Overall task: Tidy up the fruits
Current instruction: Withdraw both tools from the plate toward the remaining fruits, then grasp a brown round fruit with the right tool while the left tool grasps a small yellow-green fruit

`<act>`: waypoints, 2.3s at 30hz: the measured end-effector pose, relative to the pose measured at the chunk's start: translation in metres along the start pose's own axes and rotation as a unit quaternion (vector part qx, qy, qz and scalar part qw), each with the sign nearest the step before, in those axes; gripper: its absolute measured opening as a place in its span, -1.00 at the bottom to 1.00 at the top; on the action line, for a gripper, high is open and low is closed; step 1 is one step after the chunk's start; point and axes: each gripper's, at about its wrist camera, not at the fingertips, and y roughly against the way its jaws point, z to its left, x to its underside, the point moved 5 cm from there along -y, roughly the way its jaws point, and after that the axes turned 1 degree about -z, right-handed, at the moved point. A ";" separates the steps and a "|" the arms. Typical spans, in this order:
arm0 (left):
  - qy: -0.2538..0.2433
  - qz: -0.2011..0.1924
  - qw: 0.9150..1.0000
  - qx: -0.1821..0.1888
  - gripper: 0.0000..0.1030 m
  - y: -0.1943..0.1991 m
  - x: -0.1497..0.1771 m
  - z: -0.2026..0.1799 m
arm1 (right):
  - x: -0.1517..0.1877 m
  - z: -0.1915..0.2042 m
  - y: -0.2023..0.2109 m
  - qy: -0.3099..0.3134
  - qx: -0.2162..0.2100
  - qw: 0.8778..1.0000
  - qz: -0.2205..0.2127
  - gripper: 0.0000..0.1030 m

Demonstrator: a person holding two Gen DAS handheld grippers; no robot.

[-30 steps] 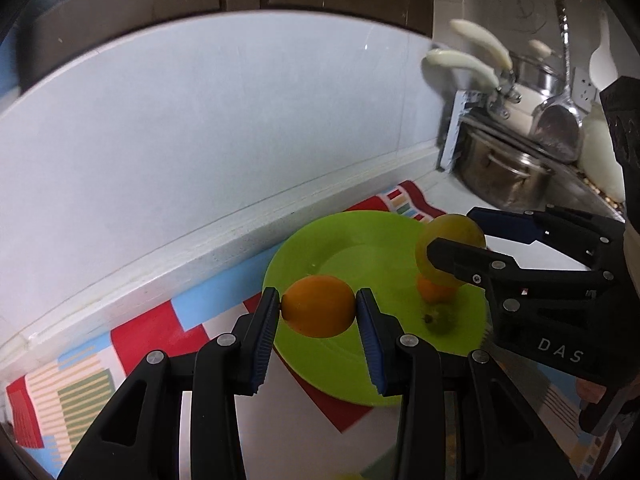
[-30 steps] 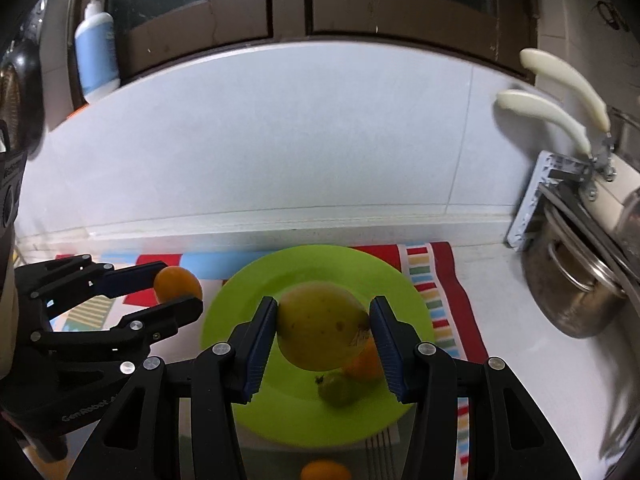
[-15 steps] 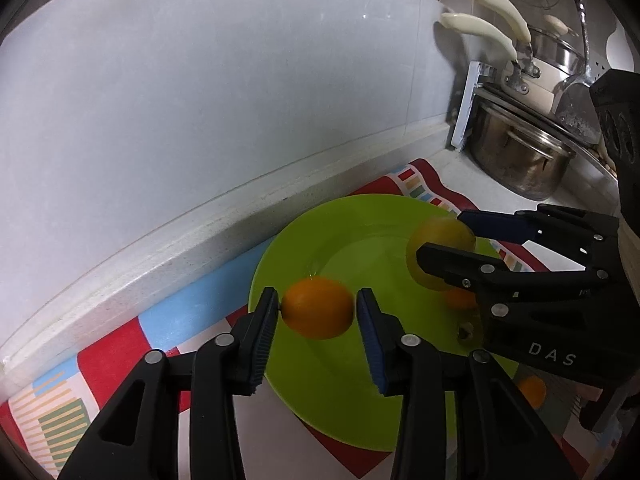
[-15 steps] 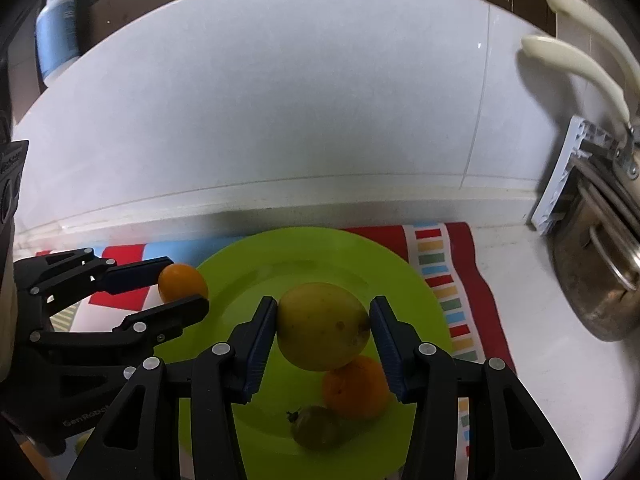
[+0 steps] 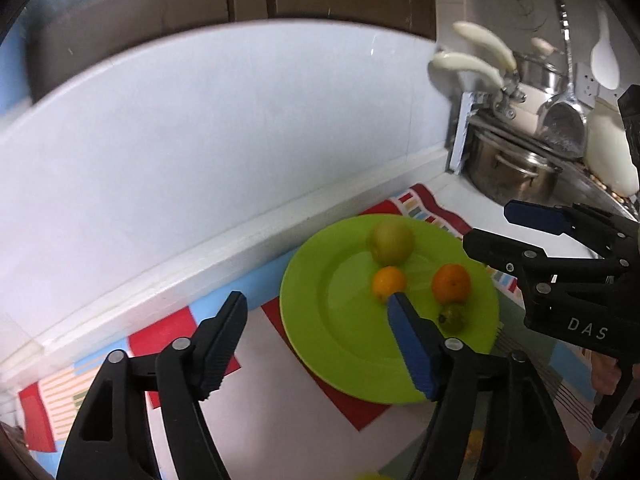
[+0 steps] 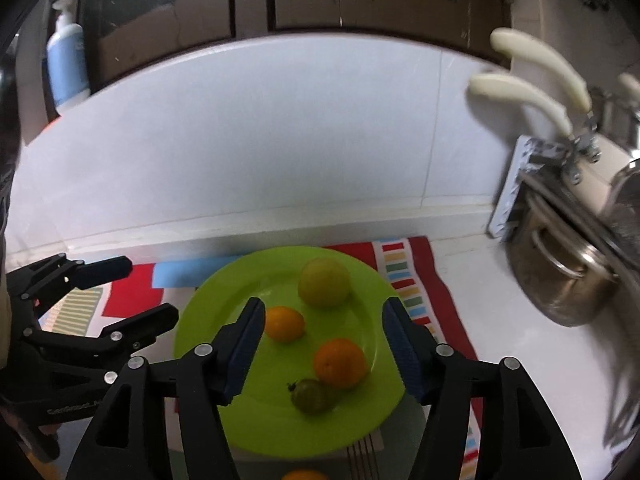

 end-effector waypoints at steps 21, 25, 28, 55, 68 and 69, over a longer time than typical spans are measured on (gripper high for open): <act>0.012 -0.050 0.998 -0.021 0.67 0.128 0.038 -0.002 | 0.029 0.034 0.124 0.002 0.022 0.998 -0.051 0.34; 0.005 -0.051 0.999 -0.006 0.67 0.140 0.051 -0.009 | 0.041 0.038 0.143 0.003 0.024 0.998 -0.054 0.34; 0.003 -0.053 0.999 0.003 0.67 0.148 0.061 -0.014 | 0.051 0.039 0.155 0.001 0.024 0.998 -0.055 0.34; -0.178 -0.040 0.977 0.109 0.21 0.128 0.130 -0.070 | 0.146 0.067 0.151 0.057 -0.003 0.998 0.023 0.18; -0.183 0.021 0.971 0.156 -0.17 0.079 0.146 -0.075 | 0.169 0.064 0.100 0.053 -0.041 0.993 0.094 -0.15; -0.181 0.024 0.970 0.159 -0.19 0.076 0.147 -0.076 | 0.170 0.063 0.098 0.052 -0.044 0.993 0.096 -0.16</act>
